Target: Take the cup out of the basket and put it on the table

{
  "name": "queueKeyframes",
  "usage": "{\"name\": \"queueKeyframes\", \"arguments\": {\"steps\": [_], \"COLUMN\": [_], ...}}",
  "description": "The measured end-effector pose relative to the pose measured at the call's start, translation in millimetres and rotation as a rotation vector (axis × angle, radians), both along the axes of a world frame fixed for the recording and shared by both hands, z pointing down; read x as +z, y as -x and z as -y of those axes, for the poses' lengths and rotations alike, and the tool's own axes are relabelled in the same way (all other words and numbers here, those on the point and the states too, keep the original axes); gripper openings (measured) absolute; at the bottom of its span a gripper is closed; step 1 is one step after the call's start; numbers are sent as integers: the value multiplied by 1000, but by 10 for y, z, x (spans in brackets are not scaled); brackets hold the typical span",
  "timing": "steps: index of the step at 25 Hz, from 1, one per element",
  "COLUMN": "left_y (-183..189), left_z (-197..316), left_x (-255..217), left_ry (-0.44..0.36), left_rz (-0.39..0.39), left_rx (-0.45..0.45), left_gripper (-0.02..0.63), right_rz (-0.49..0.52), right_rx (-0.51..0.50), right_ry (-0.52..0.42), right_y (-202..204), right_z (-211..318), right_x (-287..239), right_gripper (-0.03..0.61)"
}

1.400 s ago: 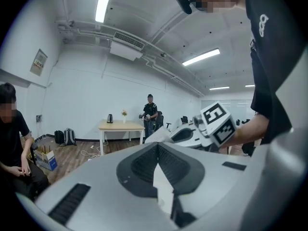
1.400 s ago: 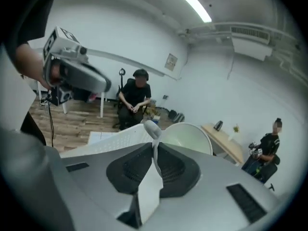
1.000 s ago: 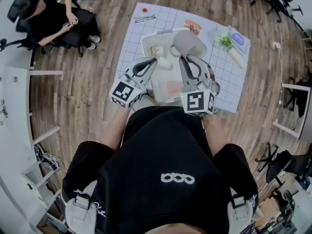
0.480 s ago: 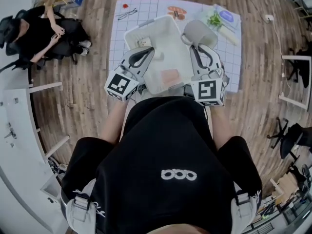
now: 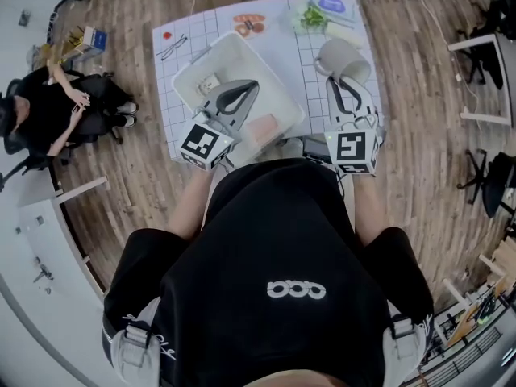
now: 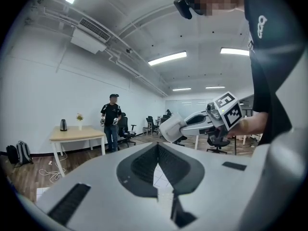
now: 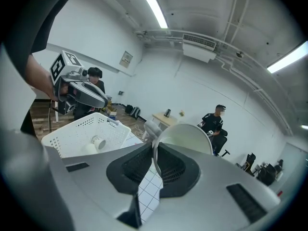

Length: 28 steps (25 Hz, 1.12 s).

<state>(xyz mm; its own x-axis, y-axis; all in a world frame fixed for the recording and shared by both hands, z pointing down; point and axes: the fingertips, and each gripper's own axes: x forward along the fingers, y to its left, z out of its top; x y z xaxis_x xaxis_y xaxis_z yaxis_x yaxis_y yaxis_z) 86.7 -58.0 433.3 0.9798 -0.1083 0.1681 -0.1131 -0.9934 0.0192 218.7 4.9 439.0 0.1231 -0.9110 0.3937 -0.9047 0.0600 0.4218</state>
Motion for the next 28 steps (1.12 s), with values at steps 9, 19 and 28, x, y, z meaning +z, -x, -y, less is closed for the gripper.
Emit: {"name": "queueKeyframes", "arguments": {"steps": [9, 19, 28], "left_y": [-146, -130, -218], "left_z": [-198, -250, -178], "left_x": [53, 169, 369], "left_ry": [10, 20, 55], "left_rz": [25, 47, 63], "left_rx": [30, -46, -161], "left_gripper": [8, 8, 8], "right_rz": [0, -3, -23], "right_rx": [-4, -109, -243], "right_ry": [64, 285, 526], "right_y": [-149, -447, -688], "right_z": [-43, 438, 1004], "right_x": [333, 1400, 2493], "right_gripper": [46, 46, 46]}}
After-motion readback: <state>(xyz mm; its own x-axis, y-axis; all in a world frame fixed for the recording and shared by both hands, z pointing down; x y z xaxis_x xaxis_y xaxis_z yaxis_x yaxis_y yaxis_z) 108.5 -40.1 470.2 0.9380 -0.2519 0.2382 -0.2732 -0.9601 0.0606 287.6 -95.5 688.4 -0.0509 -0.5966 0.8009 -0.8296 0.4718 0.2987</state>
